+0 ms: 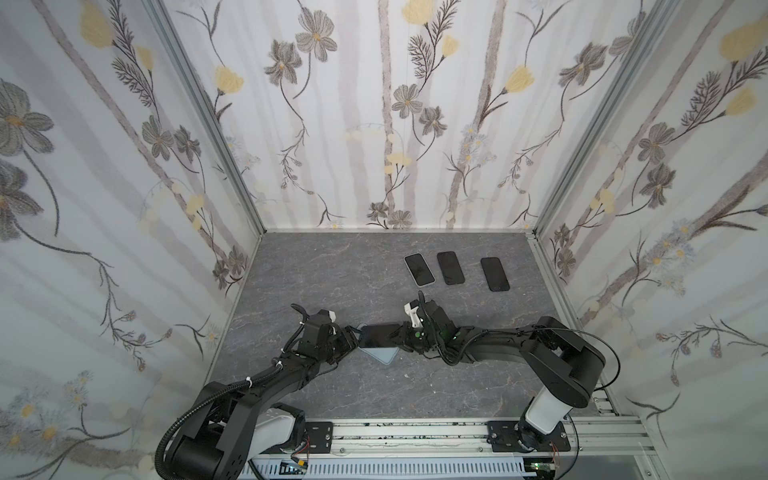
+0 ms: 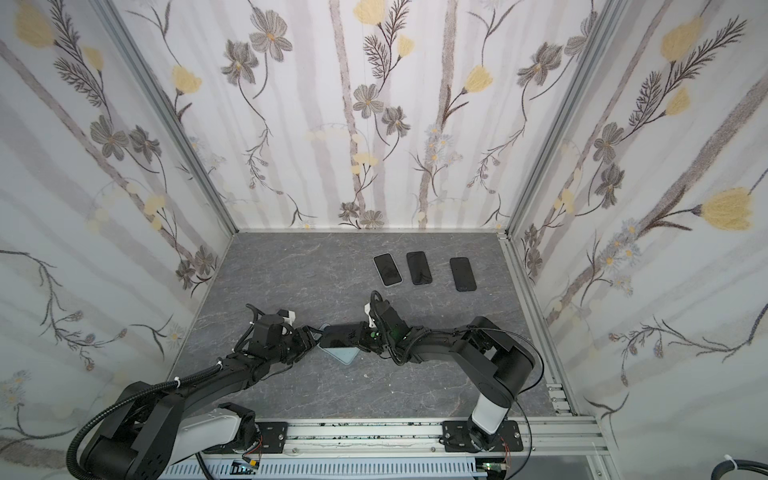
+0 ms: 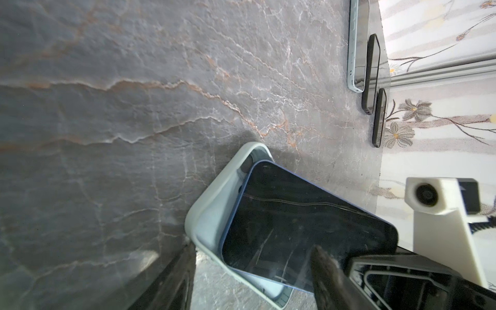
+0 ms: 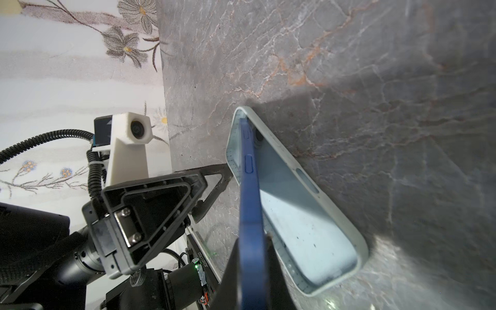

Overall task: Put the phone into the phone case
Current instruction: 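Lower the phone flat into the green case with the right gripper while left steadies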

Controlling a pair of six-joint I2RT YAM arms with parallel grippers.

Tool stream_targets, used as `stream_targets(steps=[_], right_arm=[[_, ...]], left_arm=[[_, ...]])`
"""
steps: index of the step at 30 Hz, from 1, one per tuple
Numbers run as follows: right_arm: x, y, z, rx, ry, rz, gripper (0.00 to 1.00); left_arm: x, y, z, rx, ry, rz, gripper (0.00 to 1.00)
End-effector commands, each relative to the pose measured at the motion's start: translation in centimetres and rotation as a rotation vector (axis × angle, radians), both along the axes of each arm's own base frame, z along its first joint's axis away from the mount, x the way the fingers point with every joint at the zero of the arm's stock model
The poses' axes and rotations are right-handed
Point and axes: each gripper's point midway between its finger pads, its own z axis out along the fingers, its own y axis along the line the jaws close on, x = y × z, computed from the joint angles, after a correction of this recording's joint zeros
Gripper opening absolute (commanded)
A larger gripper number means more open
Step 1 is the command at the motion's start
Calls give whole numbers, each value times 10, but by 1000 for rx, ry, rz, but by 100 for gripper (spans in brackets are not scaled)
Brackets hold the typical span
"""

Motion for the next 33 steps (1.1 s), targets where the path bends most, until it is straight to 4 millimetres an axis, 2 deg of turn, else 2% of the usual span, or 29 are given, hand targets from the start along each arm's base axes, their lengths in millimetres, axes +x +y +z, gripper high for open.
stream_targets(steps=[1,4,7,13,25,33], right_arm=[[-27,-35,-43,-182,159,-16,0],[-27,-37,-38,-174,157,-28,0],[-27,-39,-36,-170,170,-49,0],[-30,-43,-45,-130,214,-105,0],[-28,-57,-54,-130,230,-157,0],[-34,-55,-54,-141,230,-103,0]], left_arm=[[8,6,12,18,-35,47,66],[22,15,24,99,-93,69,67],[36,14,29,153,-120,43,68],[45,-1,12,135,-79,-26,66],[14,-18,-4,60,-42,-143,65],[-8,-24,-14,26,3,-171,65]])
